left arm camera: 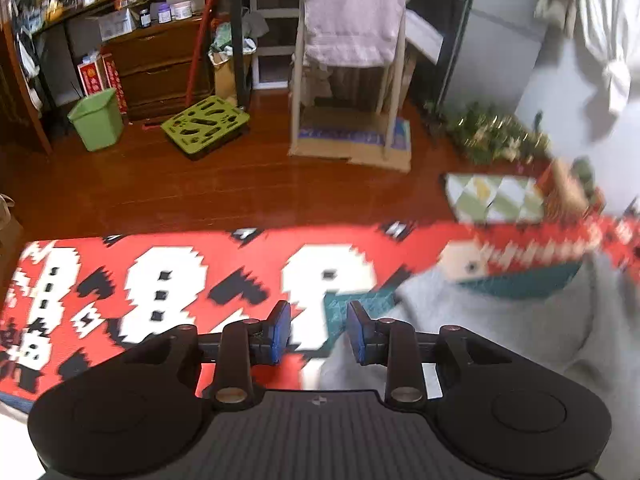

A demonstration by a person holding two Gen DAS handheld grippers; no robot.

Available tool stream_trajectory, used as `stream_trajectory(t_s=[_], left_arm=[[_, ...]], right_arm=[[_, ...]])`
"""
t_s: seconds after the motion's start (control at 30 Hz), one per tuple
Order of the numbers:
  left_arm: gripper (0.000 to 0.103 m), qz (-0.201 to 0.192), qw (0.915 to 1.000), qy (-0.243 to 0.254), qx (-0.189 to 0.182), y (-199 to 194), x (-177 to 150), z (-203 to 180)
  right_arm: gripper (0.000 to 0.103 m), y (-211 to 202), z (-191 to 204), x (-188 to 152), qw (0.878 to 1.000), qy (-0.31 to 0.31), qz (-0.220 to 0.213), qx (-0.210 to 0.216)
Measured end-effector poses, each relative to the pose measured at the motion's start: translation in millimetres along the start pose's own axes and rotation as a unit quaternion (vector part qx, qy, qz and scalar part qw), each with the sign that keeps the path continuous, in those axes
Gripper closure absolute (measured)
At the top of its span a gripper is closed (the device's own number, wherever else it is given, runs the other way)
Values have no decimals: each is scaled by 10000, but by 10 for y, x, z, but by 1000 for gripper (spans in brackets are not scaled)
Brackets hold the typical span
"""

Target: Fold clothes

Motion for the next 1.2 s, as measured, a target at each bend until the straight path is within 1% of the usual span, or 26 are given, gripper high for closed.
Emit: stream_trajectory(t_s=[0.07,0.1,0.13,0.17,0.2,0.23,0.3,0.37,0.53,0.63,0.7,0.77,0.87,0.93,0.97,1.03,1.13,1.2], left_arm=[[77,-74,9985,-288,-454,-16,96,-69],[77,-51,9973,-385,-618,17,128,-134],[78,-29,9958,-481,-782,50,160,-198],[83,-6,9939,-575,-944,82,191,-263],[90,29,9936,-525,-1004,135,199,-345],[92,64,9932,-475,-1063,189,206,-427],[94,211,9945,-275,-993,359,174,-561],[96,317,9957,-153,-861,504,146,-616],[97,237,9968,50,-766,616,130,-620],[97,165,9975,22,-693,567,163,-591],[95,80,9978,-39,-657,500,194,-551],[95,45,9978,-95,-654,431,202,-536],[95,40,9977,-55,-676,345,193,-583],[94,55,9975,111,-690,303,167,-663],[91,62,9974,196,-695,283,154,-706],[87,105,9964,240,-811,268,122,-800],[85,128,9947,298,-971,282,109,-975],[85,118,9936,347,-1073,310,105,-1113]], right_arm=[[82,53,193,13,9992,-164,113,349],[85,79,289,19,9982,-245,170,524],[92,118,377,13,9973,-340,234,606],[95,173,457,-7,9968,-449,307,587],[95,227,537,-27,9961,-558,380,569],[95,283,593,-45,9957,-616,441,539],[95,388,638,-68,9959,-588,488,473],[96,420,624,-37,9969,-472,408,477],[95,467,547,68,9983,-224,217,492],[93,401,382,121,9993,-2,89,355],[93,312,206,119,9994,244,41,260],[93,226,9,66,9989,447,70,139],[91,142,-258,-79,9981,584,184,-62],[91,118,-368,-168,9980,575,254,-94],[90,109,-399,-199,9981,543,259,-91],[78,107,-411,-225,9988,437,224,-50],[78,149,-345,-183,9995,245,181,122],[78,187,-196,-135,9993,-42,149,352]])
Point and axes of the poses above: each gripper's, at about its wrist camera, not at the fingertips, and y roughly the way its jaws point, z to its left, x to its top, the point moved 4 cm from there along y, roughly the way its jaws point, and after that the axes turned 3 degrees about -x, right-handed, at the moved point
